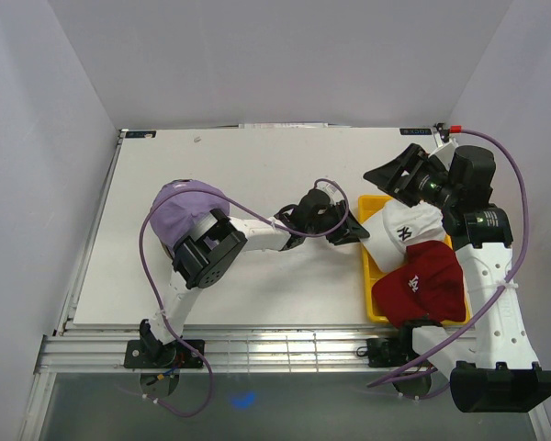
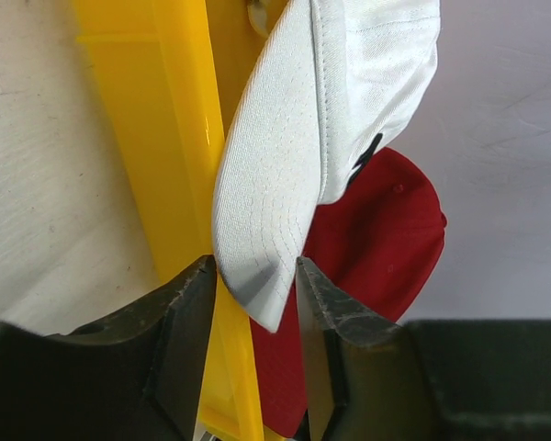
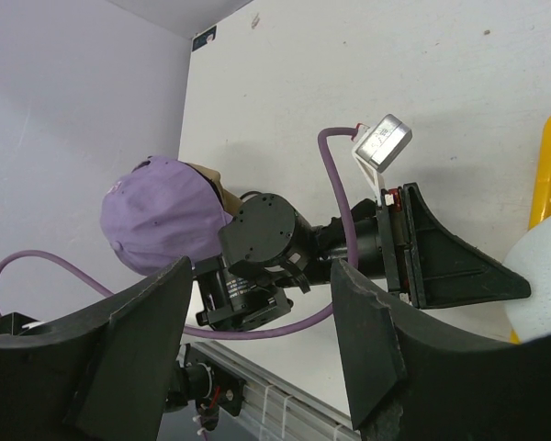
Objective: Stack the hats
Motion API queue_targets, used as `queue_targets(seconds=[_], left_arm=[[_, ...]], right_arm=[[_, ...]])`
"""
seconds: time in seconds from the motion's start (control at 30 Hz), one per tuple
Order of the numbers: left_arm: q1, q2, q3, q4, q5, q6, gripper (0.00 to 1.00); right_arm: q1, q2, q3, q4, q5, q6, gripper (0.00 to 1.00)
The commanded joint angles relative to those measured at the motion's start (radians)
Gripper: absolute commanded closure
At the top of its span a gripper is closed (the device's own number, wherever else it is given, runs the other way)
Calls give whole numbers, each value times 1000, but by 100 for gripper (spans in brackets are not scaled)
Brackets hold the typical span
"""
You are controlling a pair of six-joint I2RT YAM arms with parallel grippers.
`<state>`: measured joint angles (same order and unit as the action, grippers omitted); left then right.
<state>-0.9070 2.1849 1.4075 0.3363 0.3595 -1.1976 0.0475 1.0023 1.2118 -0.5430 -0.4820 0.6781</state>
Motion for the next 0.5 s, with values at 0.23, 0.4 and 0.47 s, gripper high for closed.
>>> queue_targets(seconds=[0.23,0.4,0.47], left_arm=[[-6,-43,39,15,15,12,62],[-6,-50,33,9,18,15,68],[-6,-53,28,9,18,15,74]], right_arm=[[-1,-13,-6,52,-18,5,33],[-1,-13,-9,55,-17,3,33],[-1,-13,-12,60,-17,8,33]])
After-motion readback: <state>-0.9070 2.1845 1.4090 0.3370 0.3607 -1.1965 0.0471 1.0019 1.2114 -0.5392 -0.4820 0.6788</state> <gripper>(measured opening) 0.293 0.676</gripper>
